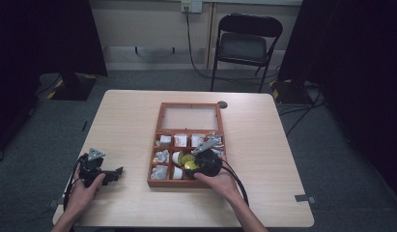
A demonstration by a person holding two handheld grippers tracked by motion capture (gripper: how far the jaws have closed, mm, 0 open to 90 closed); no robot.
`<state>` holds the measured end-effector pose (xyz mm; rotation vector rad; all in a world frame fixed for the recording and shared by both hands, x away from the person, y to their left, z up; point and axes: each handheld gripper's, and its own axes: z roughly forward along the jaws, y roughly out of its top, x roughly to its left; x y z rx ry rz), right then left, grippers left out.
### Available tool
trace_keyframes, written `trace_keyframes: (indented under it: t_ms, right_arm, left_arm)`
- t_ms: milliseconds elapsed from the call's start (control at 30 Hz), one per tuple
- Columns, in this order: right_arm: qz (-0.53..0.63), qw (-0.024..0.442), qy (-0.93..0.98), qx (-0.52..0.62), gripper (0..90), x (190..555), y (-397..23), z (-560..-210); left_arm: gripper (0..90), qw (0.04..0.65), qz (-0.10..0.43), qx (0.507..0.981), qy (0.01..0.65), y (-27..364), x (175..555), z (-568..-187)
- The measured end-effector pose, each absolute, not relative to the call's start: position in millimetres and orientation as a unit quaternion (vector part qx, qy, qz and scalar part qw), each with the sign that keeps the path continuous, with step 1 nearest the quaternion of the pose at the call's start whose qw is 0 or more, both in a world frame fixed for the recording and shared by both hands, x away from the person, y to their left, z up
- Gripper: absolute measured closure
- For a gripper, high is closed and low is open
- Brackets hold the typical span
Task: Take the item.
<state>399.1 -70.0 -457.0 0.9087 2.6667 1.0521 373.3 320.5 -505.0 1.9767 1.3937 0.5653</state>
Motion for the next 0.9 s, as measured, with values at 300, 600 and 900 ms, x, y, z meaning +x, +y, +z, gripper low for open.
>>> trace_keyframes:
  t_ms: [300,600,900]
  right_arm:
    - [0.318,0.066,0.900,0.292,42.3,401,-62,-460]
    - [0.292,0.058,0.910,0.288,43.1,405,-56,-463]
    - [0.287,0.068,0.913,0.281,49.2,402,-54,-464]
  left_arm:
    - [0.0,0.323,0.215,0.754,0.531,321,373,-505]
    - [0.0,0.324,0.215,0.752,0.532,320,373,-505]
    - [0.0,0.324,0.215,0.752,0.532,320,373,-505]
